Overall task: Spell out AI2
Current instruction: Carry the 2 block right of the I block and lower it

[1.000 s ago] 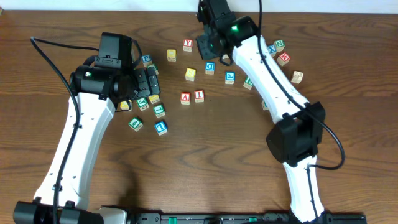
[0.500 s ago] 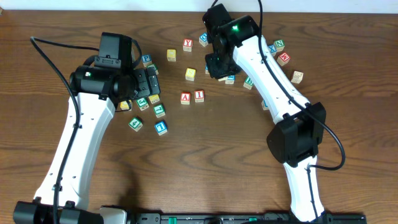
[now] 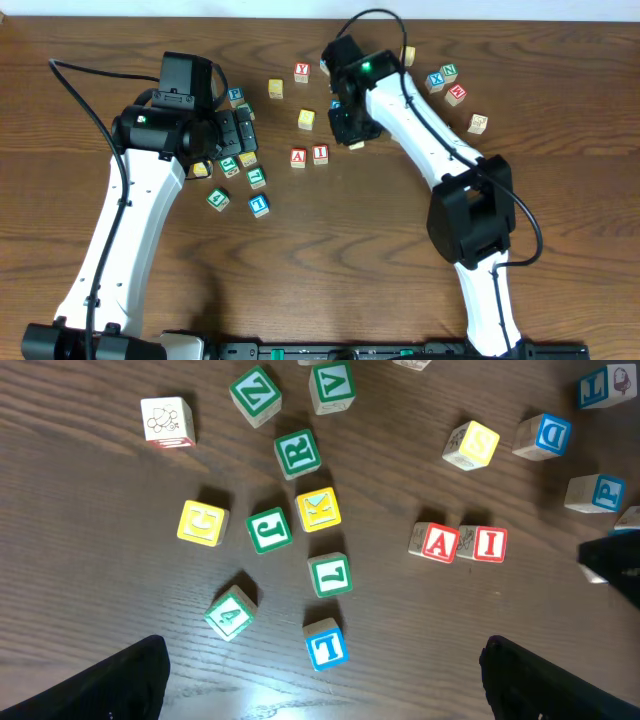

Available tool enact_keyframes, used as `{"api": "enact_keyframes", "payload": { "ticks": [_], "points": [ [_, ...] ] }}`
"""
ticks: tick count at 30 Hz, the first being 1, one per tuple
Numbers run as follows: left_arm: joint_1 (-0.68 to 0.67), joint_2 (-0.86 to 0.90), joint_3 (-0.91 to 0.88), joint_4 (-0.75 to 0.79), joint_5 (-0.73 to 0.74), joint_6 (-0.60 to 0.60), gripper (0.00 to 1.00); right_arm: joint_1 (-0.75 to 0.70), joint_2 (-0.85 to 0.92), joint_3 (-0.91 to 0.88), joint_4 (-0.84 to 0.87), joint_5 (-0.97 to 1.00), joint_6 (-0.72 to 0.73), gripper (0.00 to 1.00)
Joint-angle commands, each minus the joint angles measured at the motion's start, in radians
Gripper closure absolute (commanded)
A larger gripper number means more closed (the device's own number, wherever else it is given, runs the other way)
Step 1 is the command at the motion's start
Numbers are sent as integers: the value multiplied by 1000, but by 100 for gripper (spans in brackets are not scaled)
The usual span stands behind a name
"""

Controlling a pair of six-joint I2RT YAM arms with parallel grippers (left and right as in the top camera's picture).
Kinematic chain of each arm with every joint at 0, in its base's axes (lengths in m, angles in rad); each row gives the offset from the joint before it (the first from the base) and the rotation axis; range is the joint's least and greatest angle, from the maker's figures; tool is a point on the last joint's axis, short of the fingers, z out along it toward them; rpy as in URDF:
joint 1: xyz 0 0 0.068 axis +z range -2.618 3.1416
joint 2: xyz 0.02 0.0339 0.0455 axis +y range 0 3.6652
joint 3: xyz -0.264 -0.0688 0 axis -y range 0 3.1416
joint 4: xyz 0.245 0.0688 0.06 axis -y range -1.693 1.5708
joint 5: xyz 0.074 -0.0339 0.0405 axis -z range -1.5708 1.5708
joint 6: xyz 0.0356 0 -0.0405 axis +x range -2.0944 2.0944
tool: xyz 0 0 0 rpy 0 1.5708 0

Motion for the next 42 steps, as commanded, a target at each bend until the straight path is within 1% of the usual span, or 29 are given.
{"api": "enact_keyframes", "payload": {
  "ticks": [1, 11, 18, 19, 22, 24, 25, 27, 30, 33, 35, 41, 42],
  "points": [
    [4, 0, 2, -2, -9, 3, 2, 24, 7, -42, 31, 2, 12, 81],
    [4, 0, 2, -2, -9, 3, 2, 30, 7, -193, 205, 2, 31, 80],
    [4, 0, 2, -2, -9, 3, 2, 30, 7, -206, 249, 2, 31, 79],
    [4, 0, 2, -2, -9, 3, 3, 31, 7, -206, 249, 2, 31, 78],
    [4, 0, 2, -2, -9, 3, 2, 32, 7, -206, 243, 2, 31, 69],
    [4, 0, 2, -2, -9, 3, 2, 32, 7, -206, 235, 2, 31, 68],
    [4, 0, 2, -2, -9, 3, 2, 32, 7, -206, 231, 2, 31, 65],
    [4, 0, 2, -2, -9, 3, 2, 32, 7, -206, 225, 2, 31, 63],
    [4, 0, 2, -2, -9, 3, 2, 32, 7, -206, 223, 2, 31, 63],
    [4, 0, 2, -2, -9, 3, 2, 30, 6, -201, 226, 2, 30, 69],
    [4, 0, 2, -2, -9, 3, 2, 27, 6, -181, 219, 2, 26, 70],
    [4, 0, 2, -2, -9, 3, 2, 1, 6, -33, 117, 3, 19, 70],
    [4, 0, 2, -2, -9, 3, 3, -4, 6, 2, 93, 2, 19, 69]
  ]
}}
